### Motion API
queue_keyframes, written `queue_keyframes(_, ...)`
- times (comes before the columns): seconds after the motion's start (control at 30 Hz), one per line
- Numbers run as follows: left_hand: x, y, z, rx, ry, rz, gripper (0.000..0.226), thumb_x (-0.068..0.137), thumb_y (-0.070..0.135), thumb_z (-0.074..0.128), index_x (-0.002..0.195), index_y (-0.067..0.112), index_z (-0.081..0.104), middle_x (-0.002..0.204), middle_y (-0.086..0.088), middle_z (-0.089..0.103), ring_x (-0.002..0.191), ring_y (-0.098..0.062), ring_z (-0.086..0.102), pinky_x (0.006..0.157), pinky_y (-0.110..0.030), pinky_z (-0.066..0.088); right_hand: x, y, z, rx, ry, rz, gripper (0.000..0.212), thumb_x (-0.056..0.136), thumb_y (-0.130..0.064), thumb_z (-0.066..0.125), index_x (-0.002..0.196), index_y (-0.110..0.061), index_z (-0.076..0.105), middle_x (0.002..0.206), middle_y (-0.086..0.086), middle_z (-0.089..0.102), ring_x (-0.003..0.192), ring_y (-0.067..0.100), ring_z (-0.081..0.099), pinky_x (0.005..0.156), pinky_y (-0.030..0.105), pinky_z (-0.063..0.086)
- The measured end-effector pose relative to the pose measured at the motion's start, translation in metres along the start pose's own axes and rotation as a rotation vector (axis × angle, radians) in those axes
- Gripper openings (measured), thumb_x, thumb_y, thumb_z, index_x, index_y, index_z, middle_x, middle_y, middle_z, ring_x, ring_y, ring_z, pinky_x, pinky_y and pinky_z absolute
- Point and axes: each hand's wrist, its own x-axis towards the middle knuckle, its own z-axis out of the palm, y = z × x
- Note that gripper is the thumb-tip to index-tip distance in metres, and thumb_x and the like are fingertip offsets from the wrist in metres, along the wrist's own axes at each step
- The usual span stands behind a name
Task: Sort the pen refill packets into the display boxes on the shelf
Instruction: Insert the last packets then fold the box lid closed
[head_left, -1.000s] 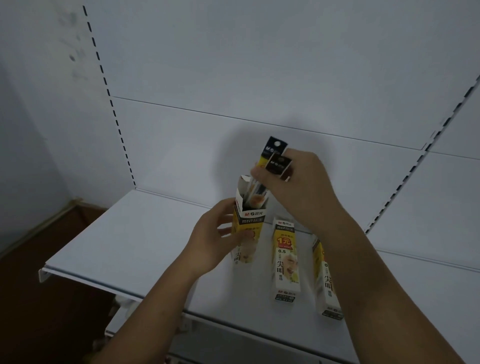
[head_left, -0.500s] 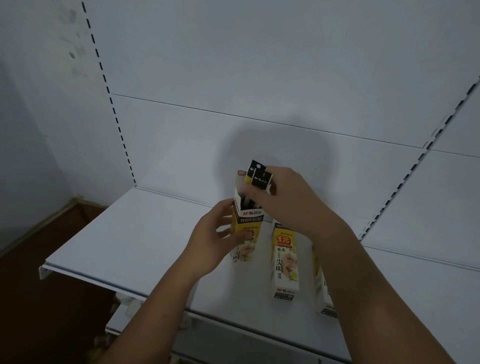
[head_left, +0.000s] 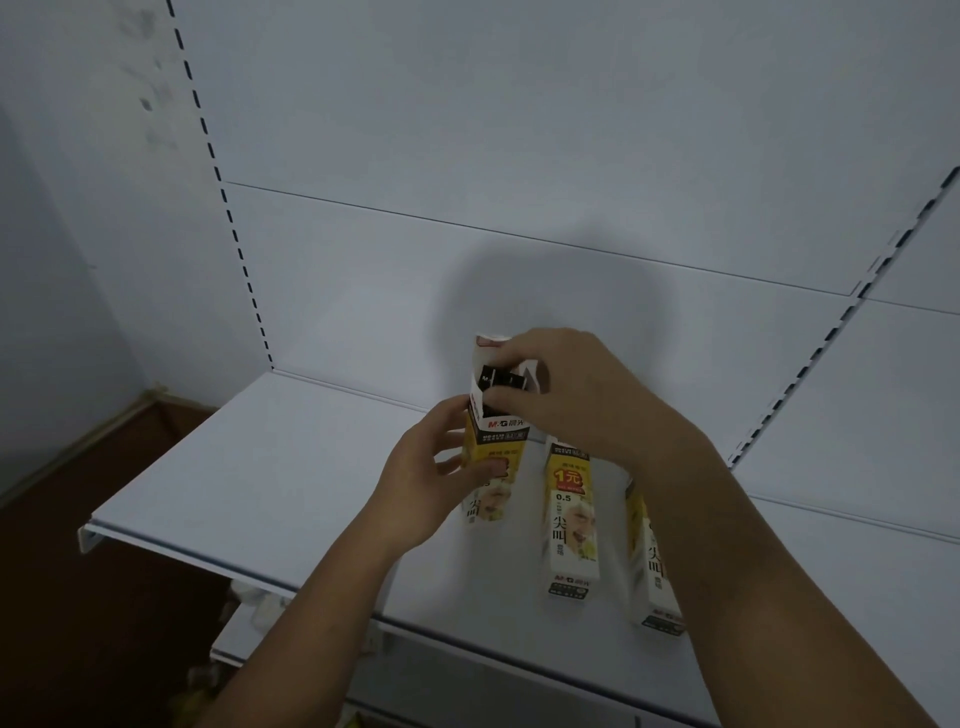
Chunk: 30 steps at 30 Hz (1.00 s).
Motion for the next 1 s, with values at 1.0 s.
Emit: queue_keyframes(1.0,0.002,-0.001,0.000,0.015,0.001,-0.011,0.055,0.087,0.019,0.085,0.133,0.036,0.059,0.121,0.016,0.072,0.116,-0.008,0.067,0.100,-0.044,0.060,0.003,-0.007,0.002,-0.058,-0.098,0.112,0.017,0.095,-0.016,0.067,0.102,-0.025,0.078,0.086,-0.011,0.075,0.073,-0.001,0.067,0.068,0.013,0.050)
